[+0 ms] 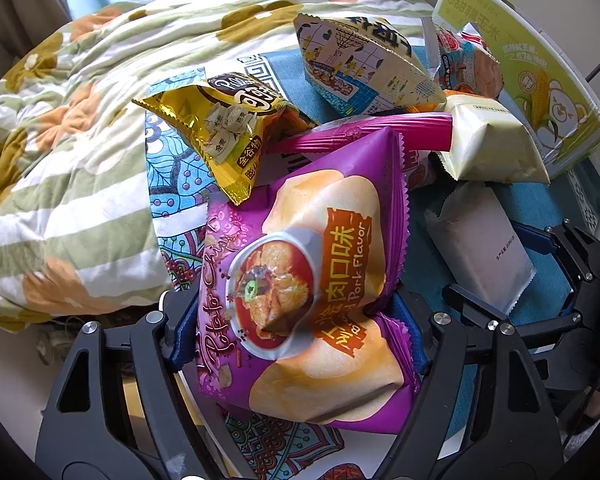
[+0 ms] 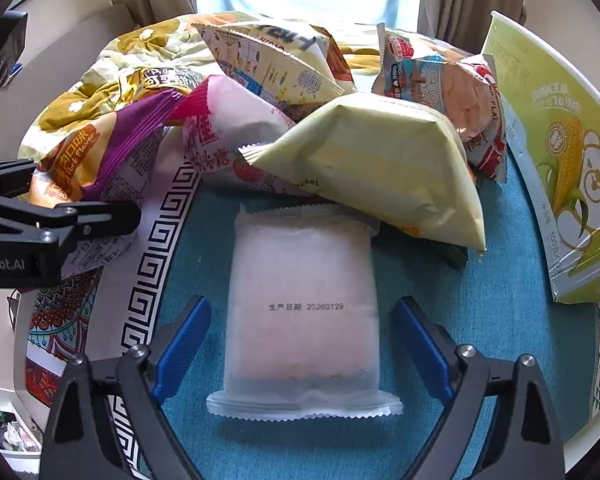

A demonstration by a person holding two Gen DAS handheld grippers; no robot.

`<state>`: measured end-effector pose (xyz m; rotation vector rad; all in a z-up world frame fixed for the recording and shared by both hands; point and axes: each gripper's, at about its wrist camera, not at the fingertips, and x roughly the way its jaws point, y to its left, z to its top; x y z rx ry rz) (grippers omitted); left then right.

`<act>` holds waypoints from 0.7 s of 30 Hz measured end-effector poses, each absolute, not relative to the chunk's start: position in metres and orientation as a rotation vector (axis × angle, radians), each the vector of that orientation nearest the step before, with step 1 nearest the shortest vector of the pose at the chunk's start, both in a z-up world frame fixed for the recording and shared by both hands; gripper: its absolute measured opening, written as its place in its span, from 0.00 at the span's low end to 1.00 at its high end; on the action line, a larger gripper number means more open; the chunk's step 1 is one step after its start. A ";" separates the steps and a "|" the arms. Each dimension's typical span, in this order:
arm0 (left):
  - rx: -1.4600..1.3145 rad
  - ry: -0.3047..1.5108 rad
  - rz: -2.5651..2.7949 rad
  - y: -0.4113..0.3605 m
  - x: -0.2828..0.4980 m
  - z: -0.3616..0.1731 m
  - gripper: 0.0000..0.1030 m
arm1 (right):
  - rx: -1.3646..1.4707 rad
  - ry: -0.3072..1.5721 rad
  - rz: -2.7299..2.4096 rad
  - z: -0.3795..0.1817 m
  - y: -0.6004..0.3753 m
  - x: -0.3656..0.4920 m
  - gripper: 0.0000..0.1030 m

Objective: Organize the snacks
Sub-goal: 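Grasp the purple pork-flavour bag with the left tool while the right tool grasps the white pastry packet, then carry both snacks to the box and open the left tool to drop the purple bag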

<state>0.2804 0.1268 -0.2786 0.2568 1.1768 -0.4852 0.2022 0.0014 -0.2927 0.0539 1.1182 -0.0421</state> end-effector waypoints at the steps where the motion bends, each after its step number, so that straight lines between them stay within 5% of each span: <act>1: 0.262 1.176 -0.488 0.126 0.278 -0.278 0.73 | 0.052 1.129 -0.042 -0.294 0.002 0.203 0.77; 6: 0.269 1.180 -0.492 0.126 0.271 -0.277 0.73 | 0.019 1.126 -0.051 -0.296 0.007 0.205 0.58; 21: 0.235 1.144 -0.466 0.137 0.231 -0.238 0.73 | 0.055 1.099 -0.001 -0.267 0.012 0.173 0.57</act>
